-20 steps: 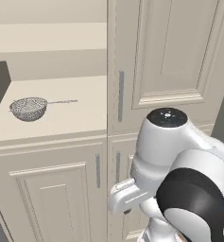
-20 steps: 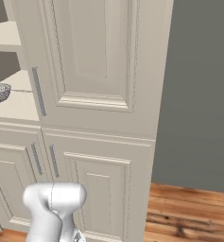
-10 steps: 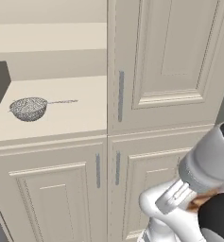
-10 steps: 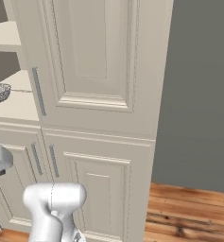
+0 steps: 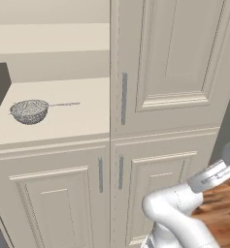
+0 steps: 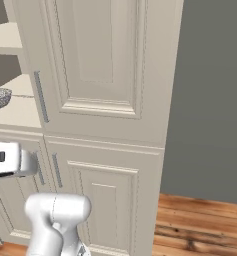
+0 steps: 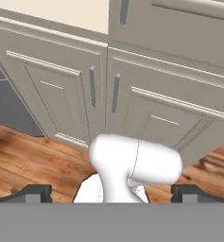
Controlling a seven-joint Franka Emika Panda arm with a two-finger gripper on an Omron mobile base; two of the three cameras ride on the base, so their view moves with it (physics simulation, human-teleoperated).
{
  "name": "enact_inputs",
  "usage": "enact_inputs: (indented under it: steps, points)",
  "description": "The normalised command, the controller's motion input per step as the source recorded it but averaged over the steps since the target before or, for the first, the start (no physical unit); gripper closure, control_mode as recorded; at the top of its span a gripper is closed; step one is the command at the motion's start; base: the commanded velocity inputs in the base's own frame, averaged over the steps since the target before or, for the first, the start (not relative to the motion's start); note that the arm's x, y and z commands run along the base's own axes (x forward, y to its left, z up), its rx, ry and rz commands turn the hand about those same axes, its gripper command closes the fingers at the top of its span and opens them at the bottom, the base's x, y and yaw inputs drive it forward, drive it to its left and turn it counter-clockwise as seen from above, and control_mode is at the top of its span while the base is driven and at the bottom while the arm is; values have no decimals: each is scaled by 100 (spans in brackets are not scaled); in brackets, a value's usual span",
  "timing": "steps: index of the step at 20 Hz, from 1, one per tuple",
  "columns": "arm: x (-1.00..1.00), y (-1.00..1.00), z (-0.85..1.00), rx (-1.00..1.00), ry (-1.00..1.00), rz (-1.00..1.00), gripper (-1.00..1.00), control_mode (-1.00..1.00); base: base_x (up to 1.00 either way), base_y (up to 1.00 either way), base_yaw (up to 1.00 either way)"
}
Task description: Open the cabinet and setup a tea strainer by placing it in the bowl upright.
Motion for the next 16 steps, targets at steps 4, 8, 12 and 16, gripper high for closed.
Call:
enact_inputs:
  steps: [4,8,12,16]
  points:
    - [27,-31,12,4,2,-39,-100,-100,0,0,0]
    - [19,-32,-2,-8,7,-34,-100,-100,0,0,0]
    - [0,-17,0,-9,4,-12,-100,-100,0,0,0]
    - [0,0,0,0,0,0,-100,-100,0,0,0]
